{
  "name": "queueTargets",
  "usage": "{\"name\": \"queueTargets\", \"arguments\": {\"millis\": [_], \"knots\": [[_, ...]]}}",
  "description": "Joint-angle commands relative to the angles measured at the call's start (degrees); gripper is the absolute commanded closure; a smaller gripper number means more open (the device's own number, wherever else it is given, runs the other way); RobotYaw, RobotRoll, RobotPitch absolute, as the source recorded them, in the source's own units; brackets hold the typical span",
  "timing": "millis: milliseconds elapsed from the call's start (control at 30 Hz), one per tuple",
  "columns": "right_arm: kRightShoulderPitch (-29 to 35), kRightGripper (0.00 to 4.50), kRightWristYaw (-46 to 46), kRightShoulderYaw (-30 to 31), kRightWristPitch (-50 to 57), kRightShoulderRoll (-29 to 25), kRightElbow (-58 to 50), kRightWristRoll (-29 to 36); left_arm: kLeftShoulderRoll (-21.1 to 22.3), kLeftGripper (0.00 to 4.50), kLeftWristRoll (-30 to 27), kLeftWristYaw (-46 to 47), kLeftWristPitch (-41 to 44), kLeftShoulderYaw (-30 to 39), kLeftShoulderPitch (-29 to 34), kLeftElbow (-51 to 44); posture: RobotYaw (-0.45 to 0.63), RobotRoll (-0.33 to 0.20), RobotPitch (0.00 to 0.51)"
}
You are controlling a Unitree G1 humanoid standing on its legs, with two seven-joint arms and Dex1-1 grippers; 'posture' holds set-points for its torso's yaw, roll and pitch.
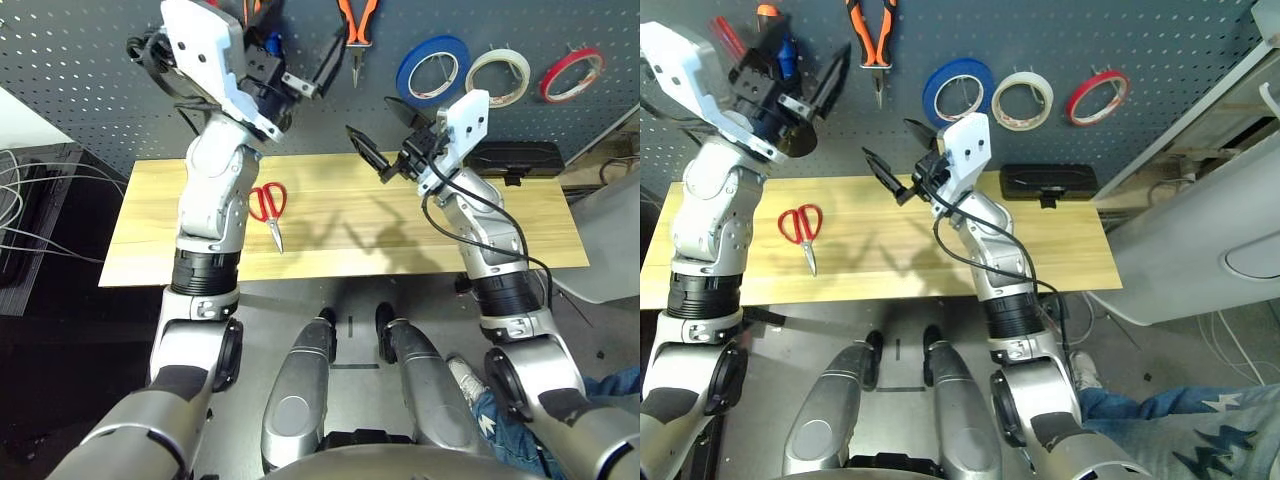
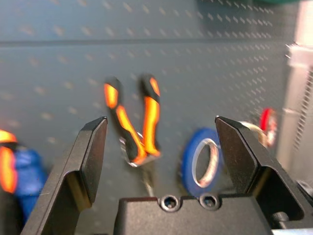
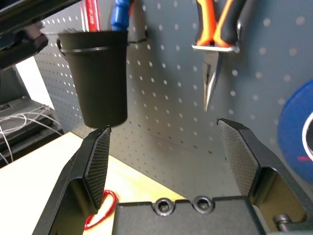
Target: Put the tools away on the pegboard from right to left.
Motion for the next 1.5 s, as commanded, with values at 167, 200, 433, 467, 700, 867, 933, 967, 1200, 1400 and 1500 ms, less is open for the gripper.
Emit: {"name": "queueTargets", "arguments": {"millis": [167,200,433,467,700,867,933,967,1200,1400,1500], "knots": [[2.91,0.0,1.14,0.74,1.59,-1.92,0.12,-0.58,0.16,0.01,2.32,-3.36,1.96,-3.97,3.88,-0.86,0.07,0.0,0.333],[3.37,0.0,1.58,1.03,2.21,-2.44,0.21,-0.69,0.05,0.01,2.63,-3.47,2.35,-4.37,4.33,-0.63,0.07,0.0,0.333],[6.17,0.0,3.39,2.7,5.35,-5.44,0.12,-2.46,-1.61,0.01,3.95,-3.71,4.85,-6.86,8.83,-0.18,0.06,0.0,0.332],[6.43,0.0,3.5,2.78,5.77,-5.63,-0.03,-2.63,-1.68,0.01,4.23,-4.06,4.84,-7.42,9.77,-0.26,0.06,0.0,0.332],[7.0,0.0,4.08,3.41,9.69,-6.39,-1.01,-2.52,-1.39,0.01,7.39,-2.67,8.13,-8.95,16.34,1.43,0.06,0.0,0.329],[6.69,0.0,4.1,3.77,12.64,-5.87,-1.89,-2.25,-0.9,0.01,11.04,1.29,10.21,-7.73,19.3,7.12,0.06,0.0,0.328],[6.45,0.0,4.03,3.98,13.83,-5.49,-2.26,-2.18,-0.61,0.01,12.69,3.21,10.41,-7.05,19.53,9.84,0.06,0.0,0.328],[6.34,0.0,4.01,4.02,14.23,-5.32,-2.38,-2.2,-0.61,0.01,13.22,3.97,10.5,-6.69,19.49,10.87,0.06,0.0,0.327],[4.63,0.0,3.28,4.45,15.93,-3.38,-2.43,-2.5,-0.28,0.01,16.02,13.1,9.45,-1.06,16.57,22.3,0.06,0.0,0.326],[3.41,0.0,2.85,5.22,17.8,-1.94,-1.97,-2.58,0.77,0.01,17.6,18.63,7.17,2.42,11.28,33.32,0.07,0.0,0.328],[2.24,0.0,2.47,6.17,18.57,-0.93,-1.01,-3.03,1.64,0.01,17.28,20.77,5.76,4.54,7.72,40.41,0.06,0.0,0.33]]}}
